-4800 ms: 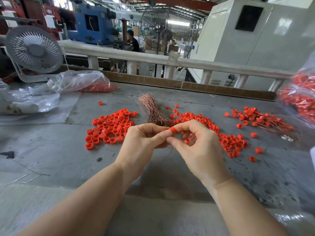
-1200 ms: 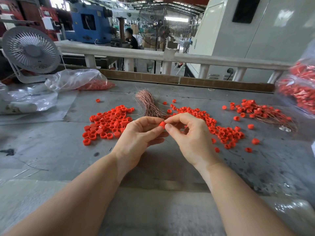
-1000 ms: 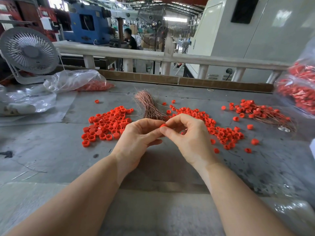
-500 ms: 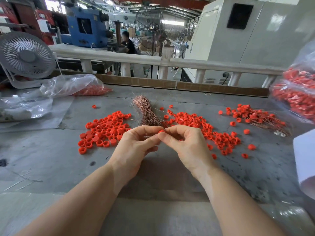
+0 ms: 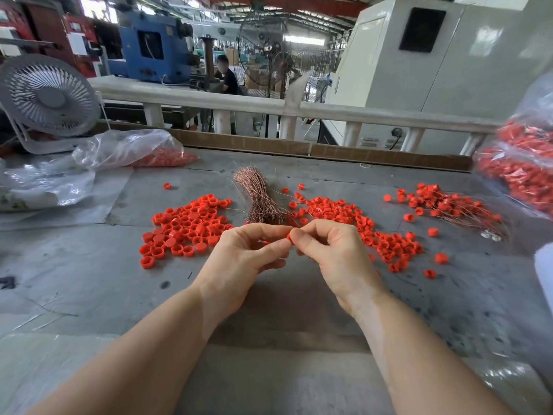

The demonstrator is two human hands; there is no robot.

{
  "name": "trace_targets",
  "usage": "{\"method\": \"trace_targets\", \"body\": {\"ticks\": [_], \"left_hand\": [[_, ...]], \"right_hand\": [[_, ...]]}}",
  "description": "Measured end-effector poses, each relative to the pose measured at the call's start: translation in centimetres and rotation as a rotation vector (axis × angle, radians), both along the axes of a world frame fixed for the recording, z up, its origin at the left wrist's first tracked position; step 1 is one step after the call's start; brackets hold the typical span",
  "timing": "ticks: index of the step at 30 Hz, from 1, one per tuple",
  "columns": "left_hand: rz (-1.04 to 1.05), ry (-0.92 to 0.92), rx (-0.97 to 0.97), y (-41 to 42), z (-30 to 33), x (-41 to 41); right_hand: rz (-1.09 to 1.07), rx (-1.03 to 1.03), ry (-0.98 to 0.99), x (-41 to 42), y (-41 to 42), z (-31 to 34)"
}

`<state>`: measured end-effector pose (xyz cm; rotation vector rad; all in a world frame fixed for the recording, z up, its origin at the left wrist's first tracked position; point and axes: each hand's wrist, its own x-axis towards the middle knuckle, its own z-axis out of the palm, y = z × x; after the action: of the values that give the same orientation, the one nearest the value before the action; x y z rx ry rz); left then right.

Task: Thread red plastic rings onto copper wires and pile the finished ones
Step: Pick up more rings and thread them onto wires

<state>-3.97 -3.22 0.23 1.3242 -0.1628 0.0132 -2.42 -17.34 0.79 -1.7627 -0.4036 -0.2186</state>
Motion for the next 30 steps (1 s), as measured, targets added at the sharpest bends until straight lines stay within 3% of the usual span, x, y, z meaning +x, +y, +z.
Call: {"method": "trace_targets", "body": {"ticks": [18, 30], "left_hand": [[0.024, -0.058, 0.055, 0.18, 0.00, -0.01], [0.027, 0.009, -0.054, 0.12, 0.07, 0.30]], "right_hand": [[0.043, -0.010, 0.061, -0.33, 0.17, 0.09], [0.032, 0.065, 0.087, -0.15, 0.06, 0.11]]}}
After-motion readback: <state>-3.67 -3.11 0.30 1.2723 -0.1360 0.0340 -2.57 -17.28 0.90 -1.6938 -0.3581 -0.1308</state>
